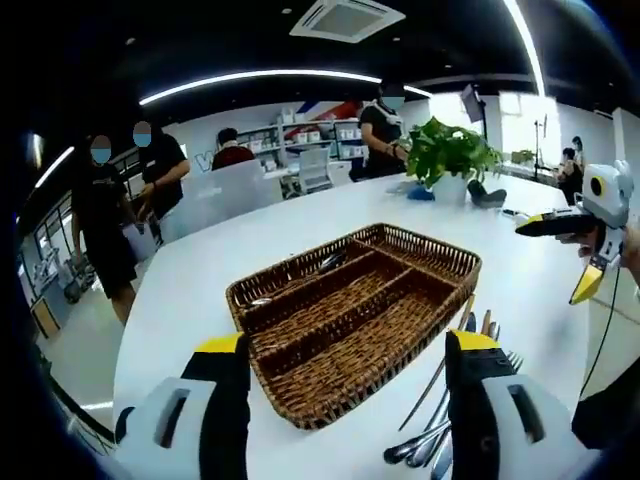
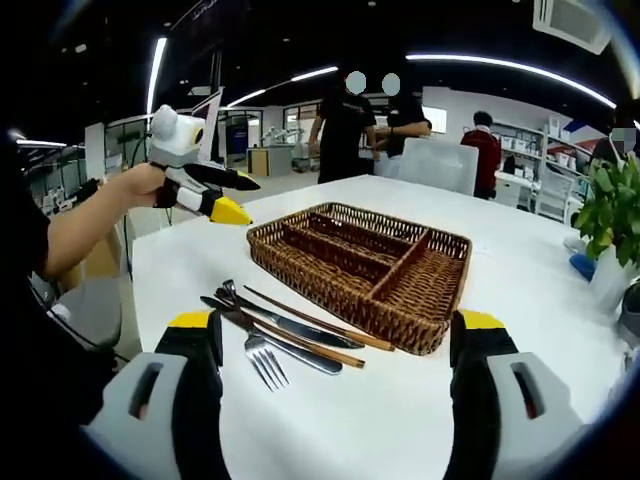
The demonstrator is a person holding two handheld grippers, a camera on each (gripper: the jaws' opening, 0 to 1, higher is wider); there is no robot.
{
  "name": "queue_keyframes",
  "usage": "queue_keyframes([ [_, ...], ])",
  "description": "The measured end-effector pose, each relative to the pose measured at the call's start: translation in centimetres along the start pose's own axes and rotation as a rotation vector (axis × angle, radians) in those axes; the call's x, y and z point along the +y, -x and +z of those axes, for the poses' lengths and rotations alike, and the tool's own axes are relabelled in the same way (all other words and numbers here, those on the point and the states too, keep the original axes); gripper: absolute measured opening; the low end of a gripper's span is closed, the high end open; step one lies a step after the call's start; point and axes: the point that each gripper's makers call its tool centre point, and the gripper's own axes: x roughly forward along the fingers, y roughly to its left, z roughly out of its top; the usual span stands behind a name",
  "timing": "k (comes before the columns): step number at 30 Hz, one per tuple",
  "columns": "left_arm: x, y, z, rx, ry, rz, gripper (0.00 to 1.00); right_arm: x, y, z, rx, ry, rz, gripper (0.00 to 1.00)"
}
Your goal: Arrange the knives, forks, and spoons in their matching storage slots by inserting each utensil handle-first until every utensil is classified and aligned in the correct compartment
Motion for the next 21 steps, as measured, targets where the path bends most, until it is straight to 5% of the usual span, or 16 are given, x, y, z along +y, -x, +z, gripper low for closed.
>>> queue_keyframes([
  [13, -2.7, 3.2, -1.1, -0.071, 0.075, -0.040, 0.99, -0.8, -0.2, 0.5, 0.004, 0.016, 0.004, 1.00],
  [21, -3.6, 5.5, -1.2, -0.109, 0.080, -0.062, 0.99, -1.3, 0.8, 1.4, -0.030, 0.031, -0.013, 1.00],
])
